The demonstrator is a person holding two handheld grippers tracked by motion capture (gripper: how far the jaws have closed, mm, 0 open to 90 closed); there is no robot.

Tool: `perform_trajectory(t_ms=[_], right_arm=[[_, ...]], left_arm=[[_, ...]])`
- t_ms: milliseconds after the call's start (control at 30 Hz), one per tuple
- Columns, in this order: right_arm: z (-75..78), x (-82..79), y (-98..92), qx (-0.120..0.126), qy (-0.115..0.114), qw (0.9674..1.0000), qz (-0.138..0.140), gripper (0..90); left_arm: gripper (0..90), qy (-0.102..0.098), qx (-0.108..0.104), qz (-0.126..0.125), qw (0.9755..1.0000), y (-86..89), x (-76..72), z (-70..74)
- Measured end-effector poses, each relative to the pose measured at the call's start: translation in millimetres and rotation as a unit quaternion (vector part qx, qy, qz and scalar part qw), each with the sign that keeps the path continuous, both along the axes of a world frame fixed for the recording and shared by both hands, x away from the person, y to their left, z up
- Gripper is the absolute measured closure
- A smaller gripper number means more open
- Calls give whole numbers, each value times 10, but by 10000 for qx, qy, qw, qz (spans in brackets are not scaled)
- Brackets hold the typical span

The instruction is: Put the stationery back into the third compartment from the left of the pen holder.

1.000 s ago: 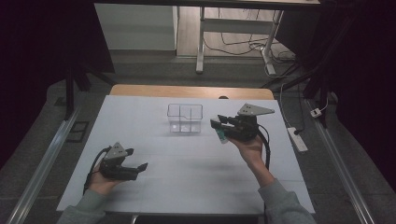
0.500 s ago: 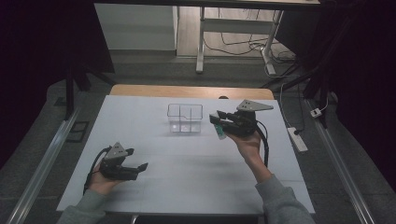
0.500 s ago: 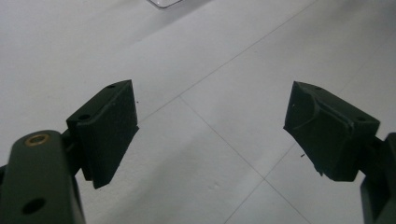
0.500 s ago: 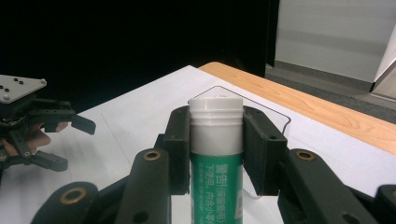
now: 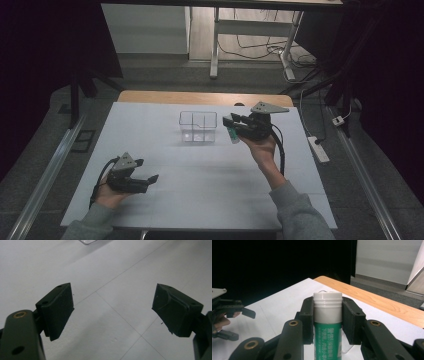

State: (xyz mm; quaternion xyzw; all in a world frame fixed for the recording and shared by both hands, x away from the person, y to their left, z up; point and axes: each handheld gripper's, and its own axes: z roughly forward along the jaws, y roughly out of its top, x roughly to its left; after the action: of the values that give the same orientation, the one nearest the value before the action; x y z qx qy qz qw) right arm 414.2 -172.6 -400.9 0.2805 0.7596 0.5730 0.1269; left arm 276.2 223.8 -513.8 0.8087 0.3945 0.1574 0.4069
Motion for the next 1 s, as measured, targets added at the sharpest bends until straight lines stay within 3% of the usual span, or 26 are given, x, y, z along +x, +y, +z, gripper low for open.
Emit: perform_trajectory(t_ms=[467, 767, 1000], right_arm=[[14, 138, 110, 34, -14, 9999, -106, 642], [-43, 273, 138, 119, 152, 9995, -230, 641], [-9, 343, 211, 128, 145, 9995, -235, 641]], left_arm=[[169, 9, -8, -1, 10000, 7, 8, -3], [169, 13, -20, 13, 10000, 13, 11, -1], [170, 26, -6, 4, 10000, 10, 13, -5]])
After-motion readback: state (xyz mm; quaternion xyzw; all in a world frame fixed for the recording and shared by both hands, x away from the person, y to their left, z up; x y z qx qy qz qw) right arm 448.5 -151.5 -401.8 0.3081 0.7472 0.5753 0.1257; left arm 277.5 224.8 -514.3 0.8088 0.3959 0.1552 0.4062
